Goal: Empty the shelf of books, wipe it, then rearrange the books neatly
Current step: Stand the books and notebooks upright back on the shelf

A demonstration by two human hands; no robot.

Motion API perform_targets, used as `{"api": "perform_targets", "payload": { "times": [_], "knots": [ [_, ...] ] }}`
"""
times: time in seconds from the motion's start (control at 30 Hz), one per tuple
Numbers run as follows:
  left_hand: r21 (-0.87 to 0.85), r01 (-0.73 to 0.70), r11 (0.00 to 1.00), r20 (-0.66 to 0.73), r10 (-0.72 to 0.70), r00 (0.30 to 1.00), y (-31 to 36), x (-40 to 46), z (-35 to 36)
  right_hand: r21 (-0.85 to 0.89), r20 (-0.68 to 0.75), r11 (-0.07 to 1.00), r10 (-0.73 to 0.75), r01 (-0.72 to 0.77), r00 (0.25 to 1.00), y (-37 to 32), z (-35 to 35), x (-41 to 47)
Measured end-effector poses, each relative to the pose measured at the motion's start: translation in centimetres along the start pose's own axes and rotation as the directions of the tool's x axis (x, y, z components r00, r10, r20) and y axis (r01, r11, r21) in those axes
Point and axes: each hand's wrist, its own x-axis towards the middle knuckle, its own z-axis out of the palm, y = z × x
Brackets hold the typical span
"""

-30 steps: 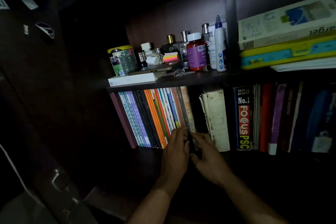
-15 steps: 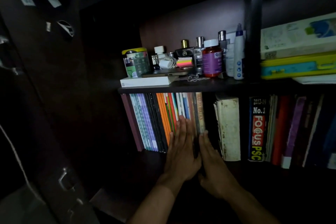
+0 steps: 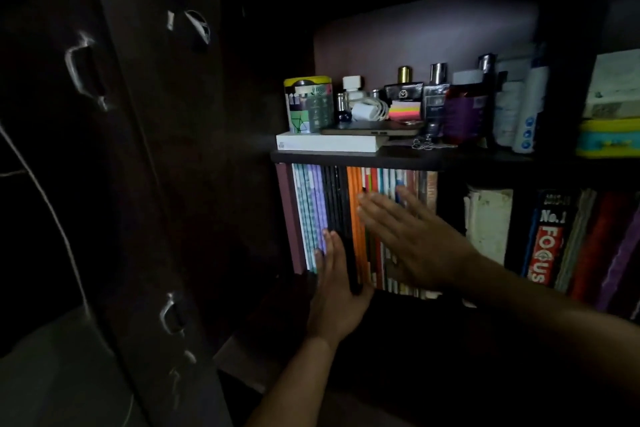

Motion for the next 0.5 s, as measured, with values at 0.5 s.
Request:
{"api": "perform_targets", "payload": {
  "times": [0.5],
  "knots": [
    [-0.121,0.116,0.986,-0.109,-0.129,0.986,-0.5,0.4,-0.2,-0.151,0.107,0.973,-0.158,0.173,0.982,2.3,-1.2,4.6]
  ]
}}
